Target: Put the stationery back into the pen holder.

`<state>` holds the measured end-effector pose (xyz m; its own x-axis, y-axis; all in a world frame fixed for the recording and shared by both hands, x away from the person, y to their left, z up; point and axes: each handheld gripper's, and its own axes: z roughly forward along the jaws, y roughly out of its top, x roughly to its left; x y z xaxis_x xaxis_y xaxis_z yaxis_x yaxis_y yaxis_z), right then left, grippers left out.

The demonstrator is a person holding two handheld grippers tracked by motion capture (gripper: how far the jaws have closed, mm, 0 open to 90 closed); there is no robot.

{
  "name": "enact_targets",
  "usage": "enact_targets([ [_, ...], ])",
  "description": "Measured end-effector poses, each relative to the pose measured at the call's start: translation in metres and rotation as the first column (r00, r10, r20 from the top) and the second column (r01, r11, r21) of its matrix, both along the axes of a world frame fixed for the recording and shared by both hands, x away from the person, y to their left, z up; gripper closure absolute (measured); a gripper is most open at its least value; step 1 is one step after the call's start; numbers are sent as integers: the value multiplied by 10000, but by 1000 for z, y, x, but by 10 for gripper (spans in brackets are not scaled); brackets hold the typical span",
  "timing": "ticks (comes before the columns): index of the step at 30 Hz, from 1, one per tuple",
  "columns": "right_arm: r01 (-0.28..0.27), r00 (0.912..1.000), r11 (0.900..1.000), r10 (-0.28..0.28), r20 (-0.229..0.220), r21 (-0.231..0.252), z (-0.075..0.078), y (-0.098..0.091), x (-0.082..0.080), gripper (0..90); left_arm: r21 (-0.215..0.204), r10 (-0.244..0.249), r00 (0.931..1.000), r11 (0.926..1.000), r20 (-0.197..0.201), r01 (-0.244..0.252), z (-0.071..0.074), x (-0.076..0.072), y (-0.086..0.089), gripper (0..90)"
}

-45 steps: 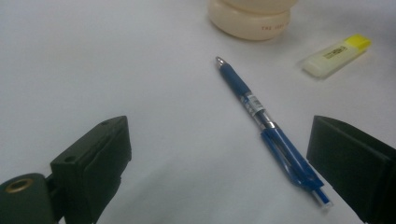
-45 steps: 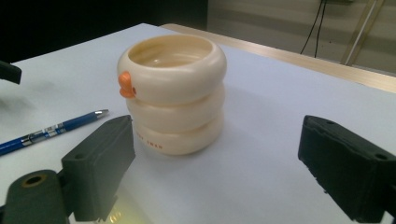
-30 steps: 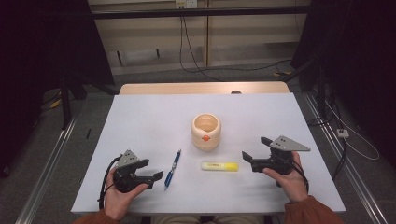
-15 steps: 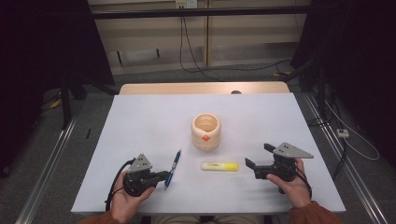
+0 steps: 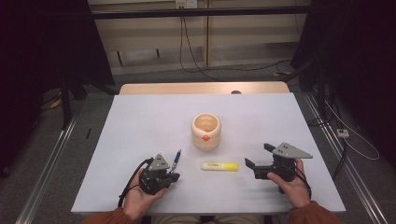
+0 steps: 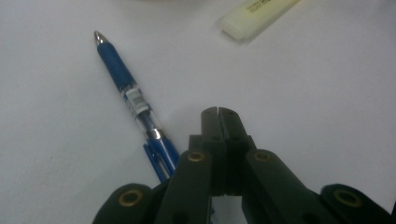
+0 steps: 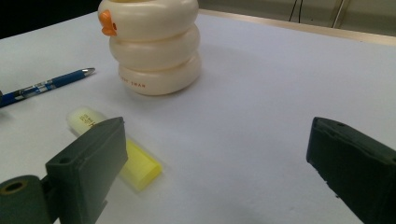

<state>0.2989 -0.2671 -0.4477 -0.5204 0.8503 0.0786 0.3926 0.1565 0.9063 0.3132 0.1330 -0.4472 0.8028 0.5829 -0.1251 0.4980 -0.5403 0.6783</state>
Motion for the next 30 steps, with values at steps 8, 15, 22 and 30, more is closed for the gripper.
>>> enact_targets([
  [8, -18, 10000, 10000, 18, -46, -7, -1, 0, 0, 50, 223, 75, 9994, 9997, -331, -67, -4, 0, 9, 900],
  [15, -7, 10000, 10000, 7, -41, 7, -1, -1, 0, 50, 227, 211, 9988, 9995, -431, -201, -3, 1, 15, 900],
  [22, -28, 10000, 10000, 28, -61, 0, -1, 0, 0, 51, 263, 430, 9980, 9988, -459, -418, -3, 5, 24, 900],
  [30, -52, 10000, 10000, 52, -34, 0, -1, 0, 0, 51, 331, 803, 9953, 9964, -539, -786, -2, 10, 32, 900],
])
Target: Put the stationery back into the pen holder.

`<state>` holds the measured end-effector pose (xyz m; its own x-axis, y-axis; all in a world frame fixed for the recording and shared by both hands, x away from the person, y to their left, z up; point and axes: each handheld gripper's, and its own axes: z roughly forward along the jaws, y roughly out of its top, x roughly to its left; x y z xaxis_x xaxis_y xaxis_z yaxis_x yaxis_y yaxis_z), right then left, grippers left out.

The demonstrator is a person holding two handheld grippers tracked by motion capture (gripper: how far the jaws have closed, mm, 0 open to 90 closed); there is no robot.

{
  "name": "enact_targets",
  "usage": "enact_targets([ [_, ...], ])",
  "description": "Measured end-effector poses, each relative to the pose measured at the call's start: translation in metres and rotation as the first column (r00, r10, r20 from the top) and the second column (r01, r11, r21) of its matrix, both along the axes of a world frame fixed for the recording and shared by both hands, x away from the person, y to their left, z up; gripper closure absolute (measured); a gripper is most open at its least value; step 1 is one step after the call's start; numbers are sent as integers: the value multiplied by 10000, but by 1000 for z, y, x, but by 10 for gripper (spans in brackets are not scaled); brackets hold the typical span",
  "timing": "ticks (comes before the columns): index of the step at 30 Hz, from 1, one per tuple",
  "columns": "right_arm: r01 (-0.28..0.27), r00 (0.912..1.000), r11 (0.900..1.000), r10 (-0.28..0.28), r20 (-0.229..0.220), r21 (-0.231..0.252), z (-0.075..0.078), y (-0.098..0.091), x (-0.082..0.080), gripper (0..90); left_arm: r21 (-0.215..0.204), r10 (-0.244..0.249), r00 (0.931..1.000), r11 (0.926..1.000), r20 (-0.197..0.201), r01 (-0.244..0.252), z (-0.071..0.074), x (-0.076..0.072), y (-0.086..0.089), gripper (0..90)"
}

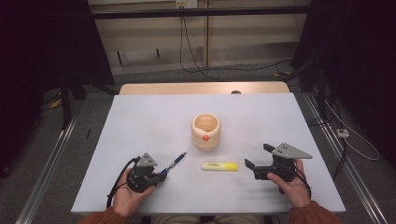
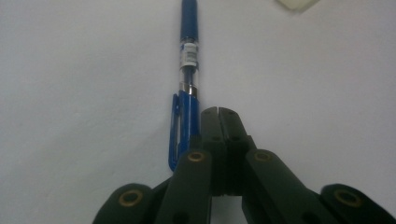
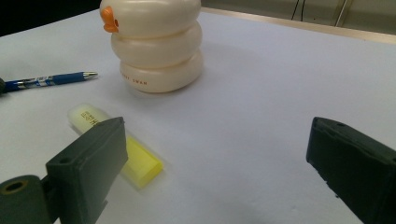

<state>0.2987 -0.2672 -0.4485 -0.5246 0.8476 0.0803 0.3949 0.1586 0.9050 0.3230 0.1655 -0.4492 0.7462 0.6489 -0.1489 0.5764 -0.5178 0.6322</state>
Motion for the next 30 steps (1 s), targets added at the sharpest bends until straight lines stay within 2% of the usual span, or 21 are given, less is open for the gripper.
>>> enact_targets([
  [2, 15, 10000, 10000, -15, -17, -2, 0, 0, 0, 51, 98, 25, 10000, 9999, 72, -26, 1, 1, 2, 900],
  [7, -2, 10000, 10000, 2, -15, 4, 0, 0, 0, 51, -23, 129, 9999, 9999, -7, -129, -1, 5, 7, 900],
  [11, -7, 10000, 10000, 7, -22, 20, 0, 0, 0, 51, 54, 52, 9999, 10000, 91, -53, 0, 4, 7, 900],
  [13, -3, 10000, 10000, 3, -21, 30, 0, 0, 0, 51, -261, -65, 9999, 9996, 135, 69, 0, 2, 7, 900],
  [15, -1, 10000, 10000, 1, -7, 22, 0, -1, 0, 51, -612, -203, 9990, 9979, 403, 228, 4, 0, 7, 900],
  [18, -12, 10000, 10000, 12, -6, 31, 0, -1, 0, 51, -1110, -49, 9970, 9937, 771, 135, 8, -1, 10, 895],
  [23, -9, 10000, 10000, 9, 1, 29, 0, -1, 0, 51, -1364, 160, 9950, 9906, 988, -24, 11, 0, 15, 788],
  [25, 8, 10000, 10000, -8, -5, 32, 0, -1, 0, 52, -1256, 285, 9933, 9920, 1121, -143, 12, 1, 16, 721],
  [30, 4, 10000, 10000, -4, -3, 33, 0, -1, 0, 51, -1422, 694, 9891, 9885, 1301, -506, 15, 5, 20, 462],
])
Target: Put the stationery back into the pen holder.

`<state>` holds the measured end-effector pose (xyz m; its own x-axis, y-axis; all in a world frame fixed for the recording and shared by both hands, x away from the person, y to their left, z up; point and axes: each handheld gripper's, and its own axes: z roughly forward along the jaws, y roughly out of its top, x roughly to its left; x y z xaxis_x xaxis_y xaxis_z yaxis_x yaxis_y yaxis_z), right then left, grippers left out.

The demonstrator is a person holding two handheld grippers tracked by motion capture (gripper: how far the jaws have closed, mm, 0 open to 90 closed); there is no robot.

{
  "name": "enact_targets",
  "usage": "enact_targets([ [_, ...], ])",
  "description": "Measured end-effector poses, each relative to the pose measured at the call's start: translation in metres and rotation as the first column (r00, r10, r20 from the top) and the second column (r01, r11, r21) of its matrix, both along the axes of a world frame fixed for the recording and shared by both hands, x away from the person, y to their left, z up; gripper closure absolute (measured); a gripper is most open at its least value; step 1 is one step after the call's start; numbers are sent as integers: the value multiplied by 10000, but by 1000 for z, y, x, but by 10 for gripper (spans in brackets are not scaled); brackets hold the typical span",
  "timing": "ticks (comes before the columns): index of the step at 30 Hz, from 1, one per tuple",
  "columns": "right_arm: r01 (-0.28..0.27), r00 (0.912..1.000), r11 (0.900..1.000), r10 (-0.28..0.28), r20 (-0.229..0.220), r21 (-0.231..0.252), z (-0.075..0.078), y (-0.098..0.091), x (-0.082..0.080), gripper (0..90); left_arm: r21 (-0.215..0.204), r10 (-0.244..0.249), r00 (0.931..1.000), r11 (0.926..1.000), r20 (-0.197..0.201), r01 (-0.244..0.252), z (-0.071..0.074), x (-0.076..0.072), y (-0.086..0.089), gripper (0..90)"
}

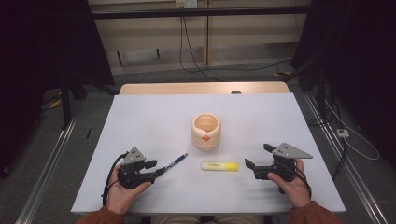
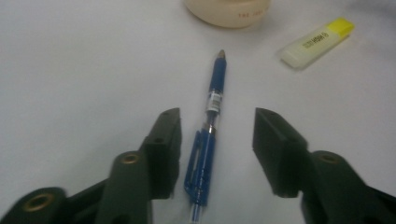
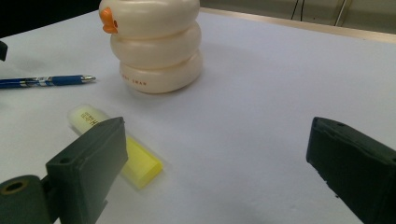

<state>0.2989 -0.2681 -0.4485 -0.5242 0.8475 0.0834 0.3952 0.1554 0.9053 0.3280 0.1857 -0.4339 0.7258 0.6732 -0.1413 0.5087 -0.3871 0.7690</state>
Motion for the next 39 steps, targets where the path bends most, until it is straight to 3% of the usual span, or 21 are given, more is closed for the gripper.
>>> enact_targets([
  [4, 28, 10000, 10000, -28, -20, 24, 0, 0, 0, 52, -174, -46, 9999, 9998, 145, 48, 1, 3, -1, 248],
  [10, 34, 10000, 10000, -34, 9, 26, 0, 0, 0, 51, -425, 155, 9995, 9990, 273, -144, 4, 7, -3, 77],
  [12, 49, 10000, 10000, -49, 12, 23, 1, 0, 0, 51, -383, 335, 9986, 9988, 417, -319, 7, 10, -5, 76],
  [17, 39, 10000, 10000, -39, 15, 42, 1, 0, 0, 51, -220, 246, 9983, 9995, 534, -234, 14, 19, -13, 62],
  [20, 28, 10000, 10000, -28, 25, 49, 1, 0, 0, 51, 69, -42, 10000, 10000, 78, 41, 14, 26, -22, 62],
  [24, 32, 10000, 10000, -32, 15, 79, 1, 0, 0, 49, 244, -339, 9992, 9991, -226, 344, 16, 37, -36, 62],
  [30, 64, 10000, 9999, -64, -4, 83, 1, -1, 0, 49, 140, -668, 9970, 9976, -382, 674, 16, 52, -56, 72],
  [34, 41, 10000, 10000, -40, -24, 88, 1, 0, 0, 49, 394, -927, 9938, 9947, -605, 952, 15, 62, -71, 74],
  [39, 63, 10000, 10000, -63, -3, 71, 0, -1, 0, 49, 901, -891, 9938, 9914, -670, 950, 17, 77, -85, 81],
])
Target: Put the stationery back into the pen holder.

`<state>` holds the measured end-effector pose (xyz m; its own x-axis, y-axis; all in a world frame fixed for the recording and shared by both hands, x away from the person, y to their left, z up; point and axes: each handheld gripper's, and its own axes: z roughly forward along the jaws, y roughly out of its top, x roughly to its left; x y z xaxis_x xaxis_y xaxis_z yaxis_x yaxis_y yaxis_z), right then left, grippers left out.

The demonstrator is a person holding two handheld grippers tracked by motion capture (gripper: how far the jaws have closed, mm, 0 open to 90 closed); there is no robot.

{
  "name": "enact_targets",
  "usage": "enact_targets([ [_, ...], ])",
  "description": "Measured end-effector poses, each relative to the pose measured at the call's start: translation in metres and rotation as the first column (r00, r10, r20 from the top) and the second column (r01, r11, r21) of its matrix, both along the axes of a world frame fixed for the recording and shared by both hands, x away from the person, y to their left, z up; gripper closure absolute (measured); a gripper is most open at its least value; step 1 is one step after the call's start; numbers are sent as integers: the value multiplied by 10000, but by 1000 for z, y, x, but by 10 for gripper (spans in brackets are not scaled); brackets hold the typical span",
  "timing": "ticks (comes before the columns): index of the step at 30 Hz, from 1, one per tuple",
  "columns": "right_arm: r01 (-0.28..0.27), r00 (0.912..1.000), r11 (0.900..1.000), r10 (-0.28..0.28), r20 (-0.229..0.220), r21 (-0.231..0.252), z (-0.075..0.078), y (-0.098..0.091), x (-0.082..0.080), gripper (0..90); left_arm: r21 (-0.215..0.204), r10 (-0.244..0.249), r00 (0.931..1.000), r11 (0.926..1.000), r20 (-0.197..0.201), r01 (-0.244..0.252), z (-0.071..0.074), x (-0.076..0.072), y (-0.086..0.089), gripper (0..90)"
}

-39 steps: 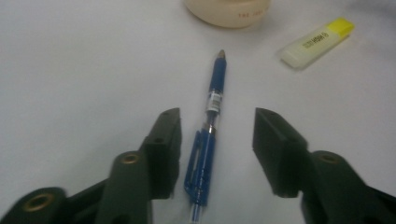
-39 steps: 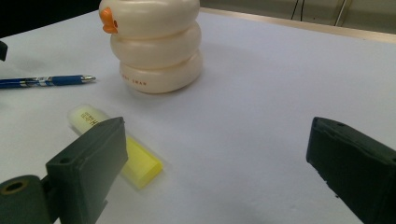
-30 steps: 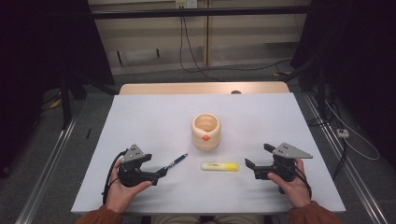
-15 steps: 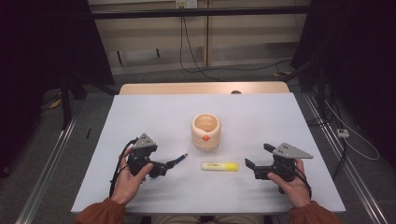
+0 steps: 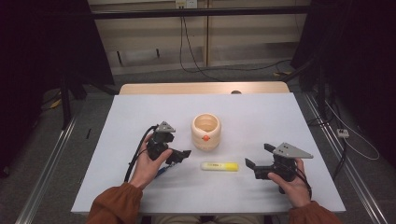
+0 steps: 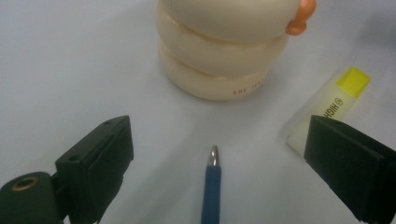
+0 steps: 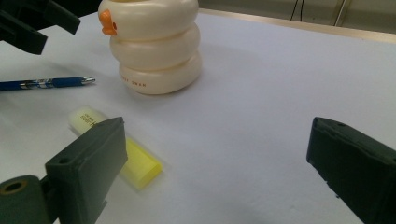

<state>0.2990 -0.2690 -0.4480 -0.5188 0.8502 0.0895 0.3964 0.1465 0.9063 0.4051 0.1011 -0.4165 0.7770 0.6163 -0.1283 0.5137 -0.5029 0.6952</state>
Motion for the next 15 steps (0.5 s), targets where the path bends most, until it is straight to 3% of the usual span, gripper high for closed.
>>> enact_targets([
  [2, -8, 10000, 10000, 8, 8, 19, 0, 0, 0, 49, 267, -15, 9999, 9996, -105, 18, -4, 4, -4, 82],
  [5, -35, 10000, 10000, 35, 2, 3, 0, -1, 0, 49, 277, -22, 9986, 9996, -532, 37, -9, 7, -6, 96],
  [8, -31, 10000, 10000, 31, -15, 35, 0, 0, 0, 49, 732, -15, 9973, 9973, -733, 69, -13, 7, -6, 110],
  [15, -93, 10000, 10000, 93, -25, 5, 0, 1, 0, 49, 1502, -182, 9944, 9881, -1037, 338, -13, 3, -2, 268],
])
